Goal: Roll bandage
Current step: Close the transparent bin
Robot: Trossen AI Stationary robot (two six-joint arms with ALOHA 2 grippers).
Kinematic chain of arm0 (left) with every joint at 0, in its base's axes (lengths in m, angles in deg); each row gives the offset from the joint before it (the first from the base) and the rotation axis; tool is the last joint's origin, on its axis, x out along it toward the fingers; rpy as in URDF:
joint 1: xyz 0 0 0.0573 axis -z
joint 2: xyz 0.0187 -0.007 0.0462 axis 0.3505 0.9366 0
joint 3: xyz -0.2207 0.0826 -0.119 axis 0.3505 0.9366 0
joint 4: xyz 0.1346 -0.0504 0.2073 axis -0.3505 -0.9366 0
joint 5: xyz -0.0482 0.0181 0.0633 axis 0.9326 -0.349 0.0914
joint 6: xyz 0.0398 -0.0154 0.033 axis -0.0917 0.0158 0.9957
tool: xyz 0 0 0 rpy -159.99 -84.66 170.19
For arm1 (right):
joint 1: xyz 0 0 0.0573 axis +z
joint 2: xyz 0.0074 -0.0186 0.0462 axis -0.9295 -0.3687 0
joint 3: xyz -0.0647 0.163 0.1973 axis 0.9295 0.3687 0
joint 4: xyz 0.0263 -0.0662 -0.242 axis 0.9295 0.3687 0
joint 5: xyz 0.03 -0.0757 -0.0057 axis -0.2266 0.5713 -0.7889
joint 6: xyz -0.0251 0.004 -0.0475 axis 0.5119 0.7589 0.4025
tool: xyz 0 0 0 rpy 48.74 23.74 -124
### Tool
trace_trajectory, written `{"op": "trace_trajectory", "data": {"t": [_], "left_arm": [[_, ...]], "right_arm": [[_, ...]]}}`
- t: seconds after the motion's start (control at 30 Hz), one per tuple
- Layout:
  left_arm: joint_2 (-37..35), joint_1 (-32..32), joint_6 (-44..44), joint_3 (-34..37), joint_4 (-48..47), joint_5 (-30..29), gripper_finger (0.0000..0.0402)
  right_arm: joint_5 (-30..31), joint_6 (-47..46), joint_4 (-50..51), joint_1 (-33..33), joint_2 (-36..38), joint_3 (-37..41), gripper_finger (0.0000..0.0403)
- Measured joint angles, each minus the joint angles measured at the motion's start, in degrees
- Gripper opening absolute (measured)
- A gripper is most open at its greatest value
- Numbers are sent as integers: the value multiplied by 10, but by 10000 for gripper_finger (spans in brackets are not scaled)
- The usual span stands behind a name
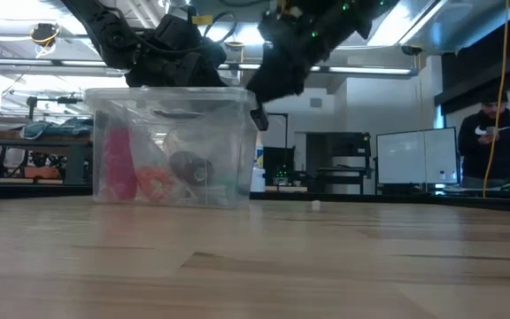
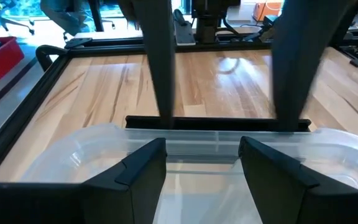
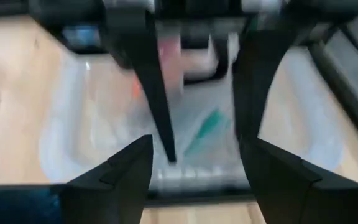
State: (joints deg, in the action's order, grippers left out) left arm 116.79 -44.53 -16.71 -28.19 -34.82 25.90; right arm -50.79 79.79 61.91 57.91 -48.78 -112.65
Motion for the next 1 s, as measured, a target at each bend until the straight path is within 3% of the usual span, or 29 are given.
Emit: {"op": "trace_trajectory", "data": {"t": [0.23, 0.37, 0.5, 0.73, 0.87, 1.0], "left_arm": [[-11, 5, -32, -6, 8, -6, 203], [-42, 20, -51, -30, -30, -52, 203], [-102, 34, -24, -75, -166, -136, 203], [-247, 40, -11, -114, -490, -327, 203], [-321, 24, -56, -100, -606, -374, 203], [-383, 14, -92, -57, -641, -378, 203]], "right_arm": [[0, 18, 16, 0, 32, 0, 243], [2, 40, 34, 0, 62, 0, 243], [5, 50, 47, 0, 66, 3, 243], [-8, 57, -42, 12, 22, 2, 243], [-10, 57, -99, 16, -31, 3, 243], [-16, 56, -64, 13, -57, -1, 243]]}}
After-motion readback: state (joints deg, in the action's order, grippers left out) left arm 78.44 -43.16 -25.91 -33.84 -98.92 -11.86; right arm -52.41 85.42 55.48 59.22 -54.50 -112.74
